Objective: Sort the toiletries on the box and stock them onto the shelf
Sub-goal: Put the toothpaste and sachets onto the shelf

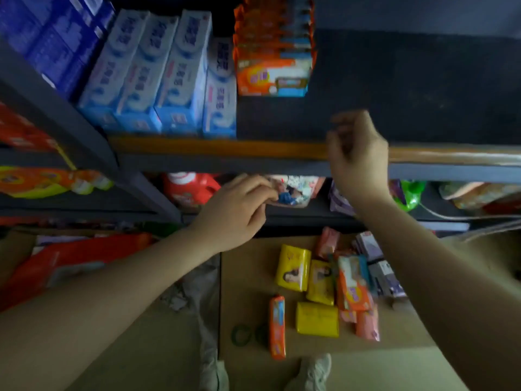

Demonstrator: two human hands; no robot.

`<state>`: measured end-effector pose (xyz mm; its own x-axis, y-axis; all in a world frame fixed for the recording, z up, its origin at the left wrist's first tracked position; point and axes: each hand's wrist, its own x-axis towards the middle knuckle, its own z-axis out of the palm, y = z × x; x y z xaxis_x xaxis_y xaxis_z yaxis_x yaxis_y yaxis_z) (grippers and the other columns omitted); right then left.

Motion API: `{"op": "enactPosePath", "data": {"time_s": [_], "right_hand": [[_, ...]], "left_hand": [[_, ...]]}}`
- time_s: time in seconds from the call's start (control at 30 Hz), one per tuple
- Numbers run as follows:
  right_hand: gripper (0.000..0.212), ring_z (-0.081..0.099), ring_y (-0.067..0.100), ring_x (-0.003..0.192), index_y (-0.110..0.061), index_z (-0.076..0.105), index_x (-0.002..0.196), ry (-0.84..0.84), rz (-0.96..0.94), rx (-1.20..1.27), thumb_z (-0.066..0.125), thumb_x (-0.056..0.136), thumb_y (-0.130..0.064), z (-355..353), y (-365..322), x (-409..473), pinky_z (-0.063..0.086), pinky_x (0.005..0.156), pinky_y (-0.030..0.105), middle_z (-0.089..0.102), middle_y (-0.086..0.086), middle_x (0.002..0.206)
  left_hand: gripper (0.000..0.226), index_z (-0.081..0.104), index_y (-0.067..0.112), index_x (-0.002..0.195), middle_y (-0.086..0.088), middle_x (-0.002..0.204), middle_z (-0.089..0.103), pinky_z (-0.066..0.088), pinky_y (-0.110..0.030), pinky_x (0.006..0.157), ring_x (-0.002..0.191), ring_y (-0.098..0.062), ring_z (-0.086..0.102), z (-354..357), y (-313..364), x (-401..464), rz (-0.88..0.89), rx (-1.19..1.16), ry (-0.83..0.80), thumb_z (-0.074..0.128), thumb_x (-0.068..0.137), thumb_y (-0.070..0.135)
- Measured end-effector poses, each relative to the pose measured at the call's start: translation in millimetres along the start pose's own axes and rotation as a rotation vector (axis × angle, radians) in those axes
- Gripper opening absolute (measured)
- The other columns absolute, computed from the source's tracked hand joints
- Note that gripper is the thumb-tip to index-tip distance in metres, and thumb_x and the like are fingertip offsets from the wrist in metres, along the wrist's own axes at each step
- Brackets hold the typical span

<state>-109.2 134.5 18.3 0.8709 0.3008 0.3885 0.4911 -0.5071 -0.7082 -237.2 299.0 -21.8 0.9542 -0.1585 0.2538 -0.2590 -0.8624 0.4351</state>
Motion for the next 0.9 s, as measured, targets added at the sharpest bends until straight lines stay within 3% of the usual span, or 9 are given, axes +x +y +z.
{"op": "enactPosePath", "data": {"time_s": [0.13,0.27,0.37,0.47,0.63,0.8,0.9], "right_hand": [[0.016,0.058,0.021,0.064,-0.008,0.061,0.094,-0.285,0.094,-0.095,0.051,0.084,-0.016,-2,40,-86,0.042,0.059,0.031,0.063,0.003,0.075],[0.017,0.064,0.036,0.084,-0.010,0.063,0.097,-0.591,0.328,-0.216,0.053,0.087,-0.018,1,92,-157,0.043,0.067,0.035,0.068,0.017,0.088],[0.016,0.062,0.034,0.092,-0.012,0.063,0.102,-0.705,0.469,-0.257,0.053,0.090,-0.016,-5,117,-187,0.043,0.070,0.033,0.069,0.014,0.099],[0.015,0.062,0.034,0.085,-0.009,0.062,0.100,-0.662,0.455,-0.302,0.051,0.090,-0.012,-18,131,-198,0.044,0.067,0.034,0.067,0.015,0.094],[0.023,0.055,0.034,0.095,0.001,0.055,0.109,-0.465,0.506,-0.347,0.052,0.087,-0.003,-43,151,-205,0.038,0.072,0.031,0.057,0.020,0.109],[0.037,0.047,0.035,0.114,0.002,0.043,0.123,-0.577,0.615,-0.392,0.050,0.091,-0.015,-35,157,-215,0.041,0.086,0.038,0.048,0.021,0.125],[0.049,0.038,0.038,0.125,0.002,0.034,0.129,-0.637,0.713,-0.457,0.048,0.094,-0.029,-14,154,-221,0.036,0.099,0.044,0.040,0.023,0.134]], "left_hand": [[0.026,0.060,0.013,0.108,-0.005,0.107,0.057,0.048,-0.032,0.076,0.094,-0.023,0.059,83,13,-68,-0.302,-0.161,-0.294,0.047,0.086,0.022],[0.055,0.039,0.014,0.134,-0.006,0.133,0.046,0.038,-0.026,0.090,0.118,-0.021,0.049,155,50,-124,-0.673,-0.199,-0.718,0.059,0.087,0.037],[0.065,0.041,0.010,0.126,-0.011,0.126,0.053,0.039,-0.028,0.087,0.112,-0.024,0.053,200,71,-147,-0.987,-0.294,-0.681,0.069,0.078,0.043],[0.069,0.042,0.009,0.118,-0.011,0.119,0.054,0.044,-0.034,0.082,0.106,-0.028,0.056,232,86,-154,-1.147,-0.206,-0.658,0.070,0.072,0.053],[0.060,0.041,0.005,0.118,-0.015,0.119,0.056,0.047,-0.036,0.079,0.104,-0.030,0.059,252,91,-149,-1.274,-0.131,-0.583,0.067,0.080,0.043],[0.044,0.054,0.005,0.112,-0.016,0.111,0.063,0.047,-0.032,0.076,0.097,-0.030,0.060,228,70,-153,-1.325,-0.433,-0.449,0.072,0.075,0.017],[0.054,0.053,0.015,0.109,-0.003,0.098,0.060,0.040,-0.025,0.067,0.085,-0.018,0.056,192,63,-145,-1.229,-0.648,-0.484,0.070,0.060,0.030]]}}
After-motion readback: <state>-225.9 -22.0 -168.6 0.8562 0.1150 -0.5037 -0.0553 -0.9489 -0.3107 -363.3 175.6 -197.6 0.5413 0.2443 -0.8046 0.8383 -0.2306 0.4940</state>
